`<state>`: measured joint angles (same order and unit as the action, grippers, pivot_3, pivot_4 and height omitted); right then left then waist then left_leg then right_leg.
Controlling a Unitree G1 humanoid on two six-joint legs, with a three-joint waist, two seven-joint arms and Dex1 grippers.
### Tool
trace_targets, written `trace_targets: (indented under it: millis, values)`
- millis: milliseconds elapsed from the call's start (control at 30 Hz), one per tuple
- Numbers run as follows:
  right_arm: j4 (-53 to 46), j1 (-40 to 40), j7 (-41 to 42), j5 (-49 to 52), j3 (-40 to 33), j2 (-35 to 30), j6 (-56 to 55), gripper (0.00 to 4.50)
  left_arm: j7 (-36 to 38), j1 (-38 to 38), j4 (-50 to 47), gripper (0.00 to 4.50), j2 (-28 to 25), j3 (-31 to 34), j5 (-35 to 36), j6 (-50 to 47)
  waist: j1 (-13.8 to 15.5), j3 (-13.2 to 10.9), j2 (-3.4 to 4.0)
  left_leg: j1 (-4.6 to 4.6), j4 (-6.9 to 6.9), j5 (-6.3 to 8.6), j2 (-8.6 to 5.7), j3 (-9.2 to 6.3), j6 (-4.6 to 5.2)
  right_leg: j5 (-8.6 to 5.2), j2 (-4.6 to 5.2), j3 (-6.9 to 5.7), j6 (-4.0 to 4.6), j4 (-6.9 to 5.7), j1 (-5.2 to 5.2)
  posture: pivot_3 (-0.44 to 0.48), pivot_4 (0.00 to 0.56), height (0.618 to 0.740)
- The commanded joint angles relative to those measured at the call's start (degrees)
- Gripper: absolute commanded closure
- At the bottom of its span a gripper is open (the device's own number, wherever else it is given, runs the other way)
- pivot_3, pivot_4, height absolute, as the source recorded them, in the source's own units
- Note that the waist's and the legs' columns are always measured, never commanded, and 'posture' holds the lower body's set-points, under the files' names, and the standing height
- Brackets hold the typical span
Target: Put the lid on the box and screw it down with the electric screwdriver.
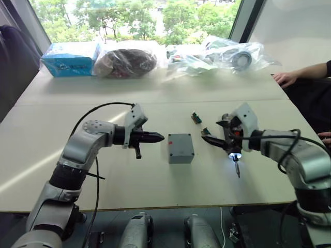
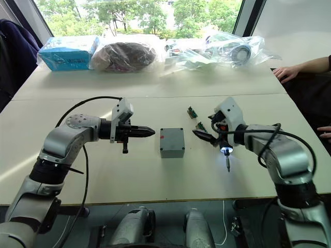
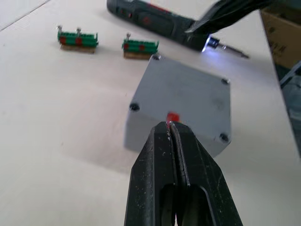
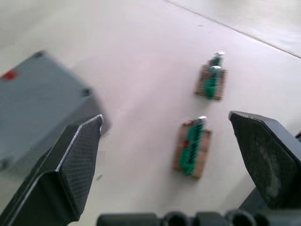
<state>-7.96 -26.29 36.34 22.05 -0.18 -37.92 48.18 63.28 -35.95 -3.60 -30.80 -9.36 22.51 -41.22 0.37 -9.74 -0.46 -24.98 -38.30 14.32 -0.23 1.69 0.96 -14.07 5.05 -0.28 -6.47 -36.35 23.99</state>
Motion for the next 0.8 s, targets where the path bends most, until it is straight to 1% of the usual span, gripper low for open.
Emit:
trace_targets:
  millis: [33, 67, 133, 167, 533, 567, 600, 633, 700, 767, 800]
  values:
    - [6.54, -2.69, 0.09, -3.93, 1.65, 1.45, -7.02, 0.65, -0.93, -0.32, -1.60, 4.50, 0.07, 0.32, 0.63, 0.27, 0.01, 0.00, 0.01, 0.00, 0.02, 0.00, -0.01, 0.00, 0.00, 0.00, -0.01, 0.00, 0.00, 0.00, 0.00, 0.000, 0.150, 0.740]
    - [8.52, -3.34, 0.29, -4.66, 2.17, 1.90, -8.28, 1.11, -1.19, -0.04, -1.94, 4.50, 0.12, 0.19, 0.71, 0.22, 0.04, 0.00, 0.01, 0.00, 0.03, 0.00, -0.01, 0.00, 0.00, 0.00, -0.01, 0.00, 0.00, 0.00, 0.01, 0.000, 0.150, 0.740]
    - [11.80, -4.68, 0.56, -5.86, 2.95, 2.63, -10.10, 1.67, -1.60, 0.52, -2.60, 4.50, 0.08, 0.04, 0.92, 0.09, -0.04, 0.00, 0.01, 0.00, 0.03, -0.01, 0.00, 0.02, -0.01, 0.00, 0.00, 0.01, 0.00, 0.00, 0.01, 0.000, 0.150, 0.740]
    - [12.80, -5.21, 0.71, -6.02, 3.01, 2.96, -10.55, 1.87, -1.79, 0.72, -2.80, 4.50, -0.01, 0.07, 1.03, 0.01, -0.08, 0.00, 0.01, 0.00, 0.02, -0.01, 0.00, 0.03, -0.01, 0.00, 0.00, 0.02, 0.00, 0.00, 0.01, 0.000, 0.150, 0.740]
    - [15.32, -5.99, 2.29, -6.72, 2.60, 4.29, -12.56, 1.87, -3.09, 2.06, -3.41, 4.50, -0.48, 0.04, 1.43, 0.27, -0.07, 0.00, 0.01, 0.00, 0.03, -0.01, 0.04, 0.01, -0.02, 0.01, 0.00, 0.02, 0.00, 0.00, 0.01, 0.000, 0.150, 0.740]
    - [15.26, -5.90, 2.40, -6.87, 2.72, 4.34, -12.53, 2.38, -3.14, 2.05, -3.31, 4.50, -0.43, 0.03, 1.40, 0.34, -0.07, 0.00, 0.01, 0.00, 0.03, -0.01, 0.04, 0.01, -0.02, 0.01, 0.00, 0.02, 0.00, 0.00, 0.01, 0.000, 0.150, 0.740]
    - [15.22, -5.83, 2.48, -7.02, 2.81, 4.37, -12.53, 2.59, -3.18, 2.06, -3.25, 4.50, -0.42, 0.02, 1.40, 0.39, -0.08, 0.00, 0.01, 0.00, 0.03, -0.01, 0.04, 0.01, -0.02, 0.01, 0.00, 0.02, 0.00, 0.00, 0.01, 0.000, 0.150, 0.740]
    - [15.14, -5.74, 2.52, -7.14, 2.88, 4.41, -12.51, 3.12, -3.20, 2.09, -3.14, 4.50, -0.41, -0.02, 1.38, 0.47, -0.08, 0.00, 0.01, 0.00, 0.03, -0.01, 0.03, 0.01, -0.02, 0.01, 0.00, 0.02, 0.00, 0.00, 0.01, 0.000, 0.150, 0.740]
    - [14.99, -5.62, 2.60, -7.28, 2.87, 4.54, -12.47, 3.95, -3.24, 2.13, -3.01, 4.50, -0.44, -0.11, 1.32, 0.63, -0.08, 0.00, 0.01, 0.00, 0.03, -0.01, 0.03, 0.01, -0.02, 0.01, 0.00, 0.02, 0.00, 0.00, 0.01, 0.000, 0.150, 0.740]
    - [15.13, -5.75, 2.55, -7.42, 2.81, 4.69, -12.38, 4.48, -3.29, 1.99, -2.80, 4.50, -0.45, -0.12, 1.31, 0.71, -0.08, 0.00, 0.01, 0.00, 0.03, -0.01, 0.03, 0.01, -0.02, 0.01, 0.00, 0.02, 0.00, 0.00, 0.01, 0.000, 0.150, 0.740]
    - [15.18, -5.79, 2.51, -7.46, 2.78, 4.74, -12.34, 4.48, -3.32, 1.95, -2.75, 4.50, -0.44, -0.11, 1.32, 0.73, -0.08, 0.00, 0.01, 0.00, 0.03, -0.01, 0.03, 0.01, -0.02, 0.01, 0.00, 0.02, 0.00, 0.00, 0.01, 0.000, 0.150, 0.740]
